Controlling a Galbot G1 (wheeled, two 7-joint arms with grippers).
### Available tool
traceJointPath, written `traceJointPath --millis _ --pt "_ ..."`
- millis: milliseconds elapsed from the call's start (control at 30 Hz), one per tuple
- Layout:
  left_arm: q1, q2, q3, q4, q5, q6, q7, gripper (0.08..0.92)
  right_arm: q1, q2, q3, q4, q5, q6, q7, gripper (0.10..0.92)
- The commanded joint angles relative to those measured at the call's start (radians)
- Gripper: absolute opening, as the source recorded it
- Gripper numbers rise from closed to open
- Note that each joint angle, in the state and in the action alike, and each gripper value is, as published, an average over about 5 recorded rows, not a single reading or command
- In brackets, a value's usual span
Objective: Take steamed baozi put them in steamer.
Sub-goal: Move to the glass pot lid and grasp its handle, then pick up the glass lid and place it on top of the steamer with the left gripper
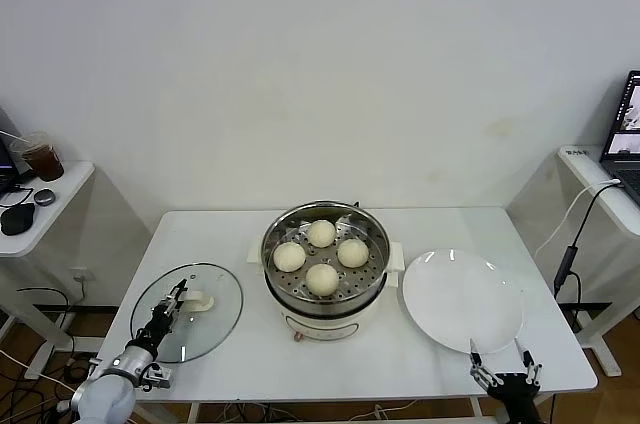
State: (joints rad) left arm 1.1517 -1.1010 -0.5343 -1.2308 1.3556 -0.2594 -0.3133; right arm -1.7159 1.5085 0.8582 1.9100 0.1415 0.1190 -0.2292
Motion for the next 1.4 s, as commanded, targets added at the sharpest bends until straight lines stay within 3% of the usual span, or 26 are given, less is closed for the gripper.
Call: traceJointPath --millis 33,200,433,600,733,967,1133,1233,1400 --pt "0.014 0.011 0.017 -0.02 -0.089 0.049 -0.035 0.351 -0.005 -0.001 -0.015 -0.005 -0.009 0.013 0.001 0.823" --pt "0.063 0.033 0.014 -0.111 -0.166 0.089 -0.081 0.212 -0.008 -0.003 -0.035 -0.013 -0.024 0.025 0.001 0.823" --pt "0.24 0.123 -0.029 -0.407 -0.328 0.22 -0.071 0.168 -0.011 -0.012 -0.064 -0.006 -0.04 0.029 0.001 0.823" --pt "0.379 0.209 -0.088 -0.687 -0.49 0.43 0.046 0.168 -0.014 -0.026 -0.081 -0.002 -0.049 0.034 -0.003 0.823" --pt "0.397 0.267 -0.103 -0.833 -0.524 0.585 0.191 0.168 -0.019 -0.04 -0.093 -0.002 -0.056 0.041 -0.009 0.823" --pt "0.26 0.345 0.036 -0.985 -0.579 0.776 0.339 0.168 -0.017 -0.037 -0.107 -0.006 -0.093 0.064 -0.014 0.823" --pt "0.049 0.364 0.273 -0.965 -0.594 0.862 0.364 0.168 -0.003 -0.005 -0.112 -0.031 -0.162 0.111 -0.002 0.823" --pt "-0.119 0.326 0.452 -0.901 -0.593 0.918 0.366 0.168 0.012 0.007 -0.113 -0.054 -0.202 0.137 0.013 0.823" --pt "-0.348 0.172 0.689 -0.79 -0.459 0.952 0.431 0.168 0.026 0.023 -0.122 -0.072 -0.243 0.153 0.033 0.823"
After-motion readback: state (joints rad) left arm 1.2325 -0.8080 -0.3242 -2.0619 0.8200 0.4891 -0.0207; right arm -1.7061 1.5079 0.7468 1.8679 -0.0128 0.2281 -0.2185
